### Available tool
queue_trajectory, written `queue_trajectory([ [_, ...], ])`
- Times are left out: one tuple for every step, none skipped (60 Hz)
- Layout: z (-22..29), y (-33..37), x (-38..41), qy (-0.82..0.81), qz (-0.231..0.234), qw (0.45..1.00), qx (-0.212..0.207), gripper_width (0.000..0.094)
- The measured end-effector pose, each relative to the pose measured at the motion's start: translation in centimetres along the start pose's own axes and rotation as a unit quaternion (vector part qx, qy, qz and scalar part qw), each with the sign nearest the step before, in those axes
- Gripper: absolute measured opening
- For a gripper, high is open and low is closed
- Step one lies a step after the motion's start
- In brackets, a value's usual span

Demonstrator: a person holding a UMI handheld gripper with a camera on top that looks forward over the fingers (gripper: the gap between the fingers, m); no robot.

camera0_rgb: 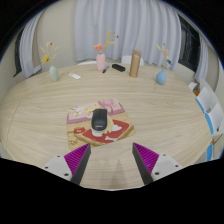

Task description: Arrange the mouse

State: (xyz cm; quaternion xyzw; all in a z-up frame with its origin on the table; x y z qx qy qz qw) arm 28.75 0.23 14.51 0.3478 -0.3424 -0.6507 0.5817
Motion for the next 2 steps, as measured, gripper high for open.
queue_trajectory([
  [-0.04,0.04,-0.02,0.000,0.001,1.000,0.000,0.0852],
  [-0.07,0.07,-0.01,0.001,0.002,1.000,0.000,0.0856],
])
Point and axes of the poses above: the point between the fingertips, and its own axes, seen from behind it with the camera up: x to the left, z up, y backward, against the way the camera looks, the point moved 9 cm from there along y, backward, against the way the camera looks, and after that the axes turned 8 degrees about x, right-handed, at the moved point
